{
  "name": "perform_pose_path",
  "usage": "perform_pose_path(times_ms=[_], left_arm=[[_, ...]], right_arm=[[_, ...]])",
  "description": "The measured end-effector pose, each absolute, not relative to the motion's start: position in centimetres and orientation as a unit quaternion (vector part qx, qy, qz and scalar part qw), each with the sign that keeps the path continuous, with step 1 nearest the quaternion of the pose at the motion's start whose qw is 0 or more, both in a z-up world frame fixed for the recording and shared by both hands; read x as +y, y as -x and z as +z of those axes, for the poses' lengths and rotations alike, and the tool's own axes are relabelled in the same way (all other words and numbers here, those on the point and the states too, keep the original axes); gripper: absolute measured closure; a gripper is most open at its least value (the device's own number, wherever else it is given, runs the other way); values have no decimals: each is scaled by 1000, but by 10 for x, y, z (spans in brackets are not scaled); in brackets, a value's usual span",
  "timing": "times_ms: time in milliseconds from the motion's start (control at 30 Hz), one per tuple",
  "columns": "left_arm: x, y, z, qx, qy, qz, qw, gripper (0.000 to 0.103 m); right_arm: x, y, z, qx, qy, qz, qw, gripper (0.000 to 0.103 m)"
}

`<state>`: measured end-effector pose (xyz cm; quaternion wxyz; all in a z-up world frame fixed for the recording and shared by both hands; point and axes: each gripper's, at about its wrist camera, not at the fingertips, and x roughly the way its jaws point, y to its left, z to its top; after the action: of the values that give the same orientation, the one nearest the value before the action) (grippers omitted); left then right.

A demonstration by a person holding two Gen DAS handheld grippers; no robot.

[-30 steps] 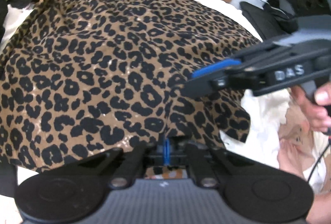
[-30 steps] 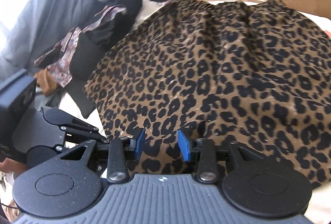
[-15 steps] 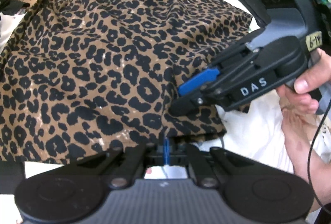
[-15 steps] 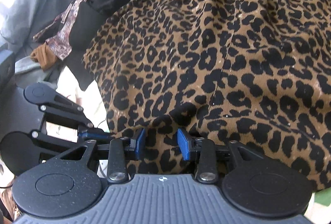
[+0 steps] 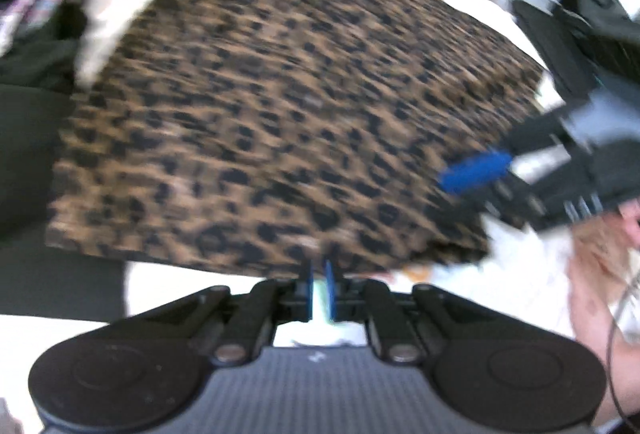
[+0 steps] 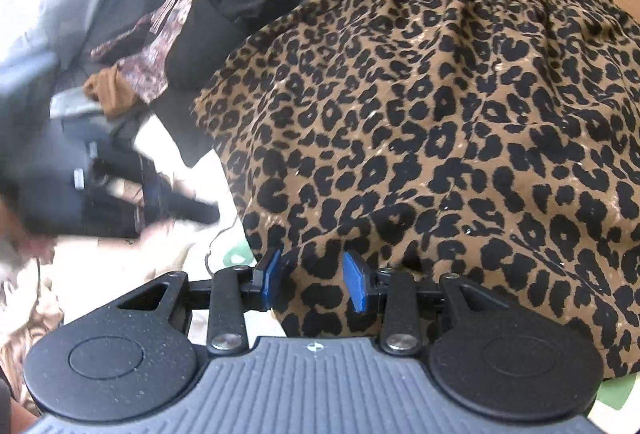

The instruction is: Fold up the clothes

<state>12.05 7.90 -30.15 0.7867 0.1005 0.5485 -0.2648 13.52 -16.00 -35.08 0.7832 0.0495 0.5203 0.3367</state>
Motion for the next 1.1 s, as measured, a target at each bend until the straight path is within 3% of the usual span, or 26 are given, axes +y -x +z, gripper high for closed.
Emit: perform_pose_path(times_ms=[100, 133, 167, 400, 567, 767, 867, 933, 1000, 1033, 1100], left_arm=[[99, -137, -293, 534, -109, -215, 811, 77], [106, -142, -290, 528, -115, -197, 818, 66], [113, -147, -288, 521, -122, -172, 827, 63], [147, -174, -288, 520, -100, -96, 843, 58], [165, -186, -295, 521, -69, -74, 848, 42], [189, -195, -309, 528, -17, -41, 848, 39], [198, -197, -316, 530, 13, -47, 847, 41], [203, -196, -321, 539, 35, -55, 840, 49], [210, -196, -328, 555, 63, -58, 827, 75], [212, -195, -329, 557, 67, -59, 825, 94], [213, -191, -324, 551, 64, -60, 830, 98]], right_arm=[[-156, -130, -350, 517, -39, 342, 783, 61], [-156, -129, -349, 517, -37, 342, 784, 61], [-157, -128, -348, 516, -36, 342, 784, 61], [-163, -130, -348, 515, -39, 328, 791, 61], [-164, -125, -347, 521, -25, 331, 786, 61], [-163, -111, -348, 517, -6, 330, 790, 61], [-162, -106, -349, 514, 1, 333, 790, 60], [-160, -103, -351, 515, 7, 332, 790, 60], [-161, -104, -354, 516, 5, 331, 790, 60], [-161, -104, -355, 517, 4, 331, 789, 60], [-159, -104, -358, 519, 10, 333, 787, 60]])
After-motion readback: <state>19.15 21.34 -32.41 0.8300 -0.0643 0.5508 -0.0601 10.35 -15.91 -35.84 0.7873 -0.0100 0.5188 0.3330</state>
